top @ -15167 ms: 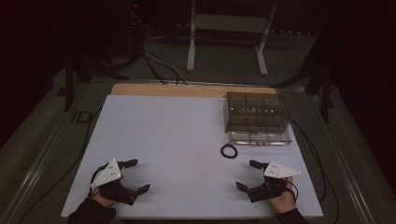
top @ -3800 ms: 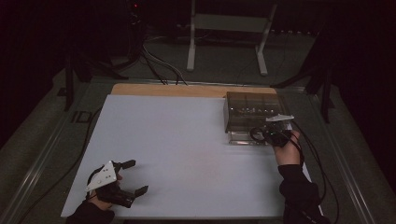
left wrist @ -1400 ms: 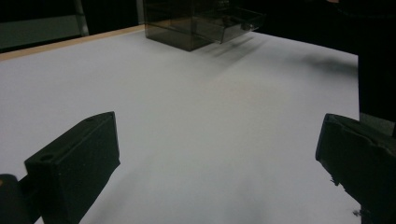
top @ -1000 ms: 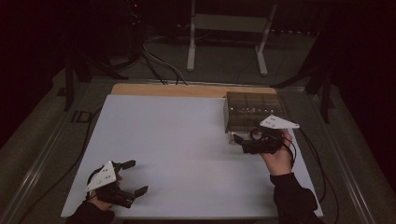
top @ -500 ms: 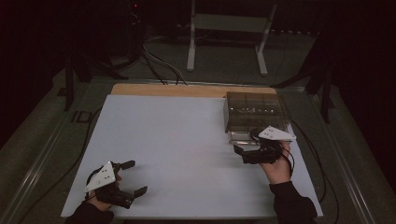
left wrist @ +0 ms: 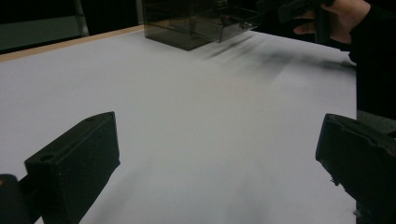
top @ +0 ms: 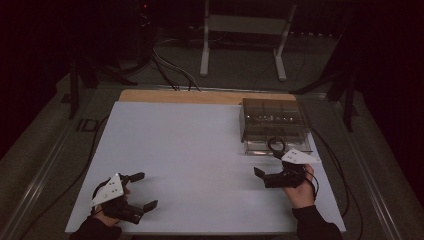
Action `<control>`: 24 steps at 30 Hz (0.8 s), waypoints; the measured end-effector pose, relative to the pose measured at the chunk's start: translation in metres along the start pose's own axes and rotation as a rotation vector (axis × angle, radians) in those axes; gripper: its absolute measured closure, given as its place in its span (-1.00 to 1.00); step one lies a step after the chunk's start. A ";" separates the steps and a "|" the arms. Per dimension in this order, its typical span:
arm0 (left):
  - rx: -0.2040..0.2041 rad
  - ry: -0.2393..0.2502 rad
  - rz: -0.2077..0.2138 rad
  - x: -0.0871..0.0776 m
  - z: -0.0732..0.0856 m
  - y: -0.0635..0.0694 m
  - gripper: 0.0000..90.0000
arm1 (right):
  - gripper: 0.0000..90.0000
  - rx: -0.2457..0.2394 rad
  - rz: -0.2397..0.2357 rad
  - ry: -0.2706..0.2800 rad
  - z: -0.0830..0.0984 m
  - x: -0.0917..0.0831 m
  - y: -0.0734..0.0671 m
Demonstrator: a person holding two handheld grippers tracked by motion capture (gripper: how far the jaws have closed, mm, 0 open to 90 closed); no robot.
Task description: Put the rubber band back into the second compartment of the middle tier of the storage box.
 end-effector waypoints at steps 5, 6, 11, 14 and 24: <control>0.003 -0.004 -0.001 0.000 0.000 0.000 -0.99 | -1.00 -0.014 -0.004 -0.001 0.014 -0.002 0.001; -0.001 -0.002 -0.001 -0.001 0.000 0.000 -0.99 | -1.00 -0.016 -0.004 -0.007 0.018 -0.002 0.001; -0.002 0.000 -0.002 -0.001 0.000 0.001 -0.99 | -1.00 -0.006 0.008 -0.014 0.028 -0.006 0.003; 0.002 -0.001 -0.002 -0.002 0.000 0.001 -0.99 | -1.00 0.000 0.012 -0.019 0.034 -0.009 0.003; 0.000 0.000 -0.004 -0.002 0.000 0.001 -0.99 | -1.00 0.035 0.033 -0.043 0.052 -0.020 0.008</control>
Point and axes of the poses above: each handheld gripper's, and its own axes: x roughly forward along the jaws, z roughly out of its underside, y roughly to its right, the point moved 3 cm from there along x, roughly forward along the jaws, and after that the axes turned 6 degrees about -y, right-handed, at the moved point
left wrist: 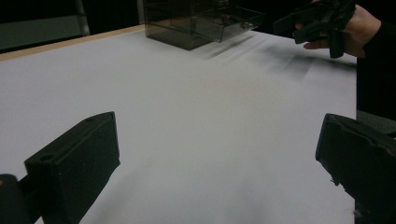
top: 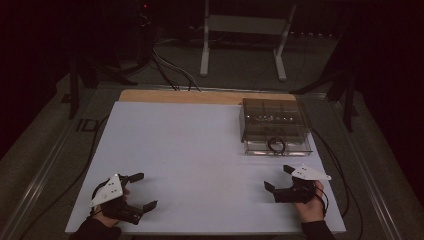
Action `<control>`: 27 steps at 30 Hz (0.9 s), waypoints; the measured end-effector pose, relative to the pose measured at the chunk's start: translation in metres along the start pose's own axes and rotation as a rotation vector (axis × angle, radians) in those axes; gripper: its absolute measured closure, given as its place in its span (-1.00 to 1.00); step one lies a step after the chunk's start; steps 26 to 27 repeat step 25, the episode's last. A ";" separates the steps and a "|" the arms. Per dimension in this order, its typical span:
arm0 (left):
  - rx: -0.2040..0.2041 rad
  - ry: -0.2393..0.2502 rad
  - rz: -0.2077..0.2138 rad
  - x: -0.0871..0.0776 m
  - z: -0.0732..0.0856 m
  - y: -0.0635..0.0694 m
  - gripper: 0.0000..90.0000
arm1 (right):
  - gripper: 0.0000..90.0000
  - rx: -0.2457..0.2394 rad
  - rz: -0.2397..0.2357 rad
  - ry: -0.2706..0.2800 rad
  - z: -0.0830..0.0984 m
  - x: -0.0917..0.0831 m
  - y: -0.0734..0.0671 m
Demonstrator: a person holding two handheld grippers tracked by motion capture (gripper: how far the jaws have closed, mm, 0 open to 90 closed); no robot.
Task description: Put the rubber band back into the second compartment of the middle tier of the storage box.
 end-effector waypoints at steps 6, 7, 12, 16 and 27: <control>0.001 0.003 -0.002 0.000 0.000 0.000 -0.99 | -1.00 0.010 0.058 -0.027 0.007 -0.005 0.007; 0.002 0.002 0.000 0.000 0.000 0.001 -0.99 | -1.00 0.015 0.061 -0.031 0.008 -0.005 0.008; 0.000 -0.004 0.002 0.001 0.000 0.001 -0.99 | -1.00 0.017 0.065 -0.020 0.006 -0.002 0.012; -0.003 -0.001 0.001 0.000 0.000 0.001 -0.99 | -1.00 0.034 0.051 -0.004 0.006 -0.002 0.013; -0.002 -0.003 0.002 0.001 0.000 0.001 -0.99 | -1.00 0.024 0.019 0.026 0.002 -0.001 0.009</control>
Point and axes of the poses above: each handheld gripper's, and its own axes: x roughly forward along the jaws, z roughly out of its underside, y roughly to its right, the point moved 3 cm from there along x, roughly forward along the jaws, and after that the axes turned 6 degrees about -y, right-handed, at the moved point
